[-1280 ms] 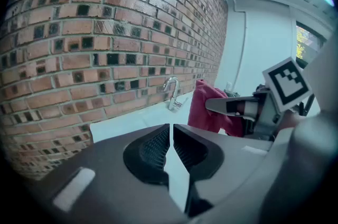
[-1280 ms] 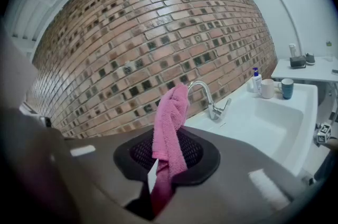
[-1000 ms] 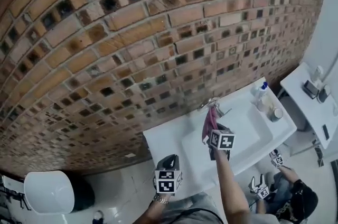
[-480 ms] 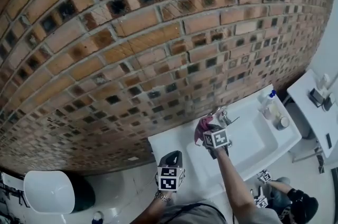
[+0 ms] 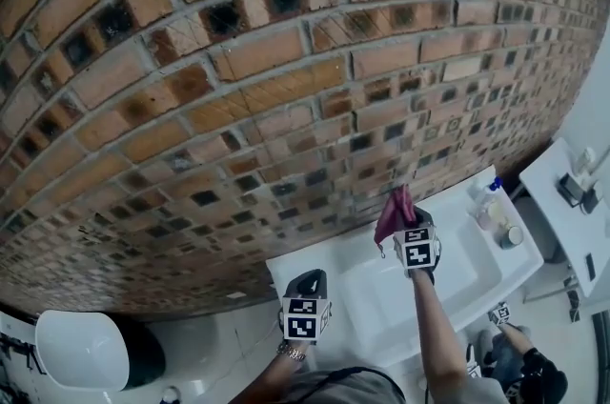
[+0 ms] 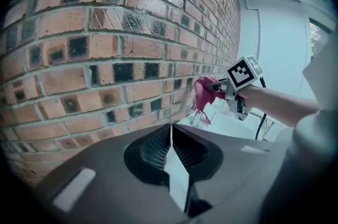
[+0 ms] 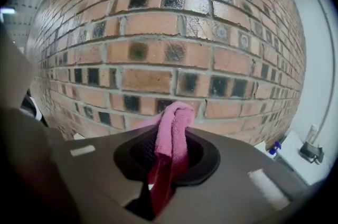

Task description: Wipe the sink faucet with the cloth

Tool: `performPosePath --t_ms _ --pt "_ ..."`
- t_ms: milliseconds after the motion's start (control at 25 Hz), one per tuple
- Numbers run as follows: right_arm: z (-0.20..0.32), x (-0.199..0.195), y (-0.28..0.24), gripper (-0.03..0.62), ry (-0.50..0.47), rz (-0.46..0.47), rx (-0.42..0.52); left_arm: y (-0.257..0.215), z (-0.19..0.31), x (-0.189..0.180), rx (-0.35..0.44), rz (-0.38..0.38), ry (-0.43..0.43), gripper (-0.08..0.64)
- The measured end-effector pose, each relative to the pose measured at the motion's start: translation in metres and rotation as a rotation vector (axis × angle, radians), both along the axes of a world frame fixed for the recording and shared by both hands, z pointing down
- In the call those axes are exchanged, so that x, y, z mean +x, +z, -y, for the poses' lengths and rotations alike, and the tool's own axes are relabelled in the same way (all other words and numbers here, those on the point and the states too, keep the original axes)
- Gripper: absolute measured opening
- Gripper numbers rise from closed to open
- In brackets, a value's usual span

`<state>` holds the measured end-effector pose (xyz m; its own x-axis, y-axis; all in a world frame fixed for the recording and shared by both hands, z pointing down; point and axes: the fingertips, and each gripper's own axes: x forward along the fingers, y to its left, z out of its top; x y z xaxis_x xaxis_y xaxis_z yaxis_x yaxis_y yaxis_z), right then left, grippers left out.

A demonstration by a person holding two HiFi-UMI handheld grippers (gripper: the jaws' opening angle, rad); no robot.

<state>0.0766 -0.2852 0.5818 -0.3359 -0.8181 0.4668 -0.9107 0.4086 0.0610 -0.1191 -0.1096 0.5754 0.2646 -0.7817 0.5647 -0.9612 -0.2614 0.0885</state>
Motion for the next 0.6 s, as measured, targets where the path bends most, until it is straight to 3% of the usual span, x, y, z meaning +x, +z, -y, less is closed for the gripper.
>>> performPosePath --t_ms 240,440,520,600 --pt "0.032 0.046 0.01 0.048 0.087 0.046 0.014 0.016 0.005 0.007 -0.035 -0.013 0.018 0.031" --pt "0.04 0.093 0.065 0.041 0.207 0.097 -0.126 0.023 0.005 0.005 -0.051 -0.014 0.023 0.031" --pt "0.033 0.099 0.091 0.035 0.243 0.088 -0.179 0.025 0.006 0.002 -0.055 -0.016 0.018 0.031" --pt "0.02 0.092 0.108 0.034 0.216 0.031 -0.222 0.028 0.008 0.002 -0.066 -0.029 0.014 0.029"
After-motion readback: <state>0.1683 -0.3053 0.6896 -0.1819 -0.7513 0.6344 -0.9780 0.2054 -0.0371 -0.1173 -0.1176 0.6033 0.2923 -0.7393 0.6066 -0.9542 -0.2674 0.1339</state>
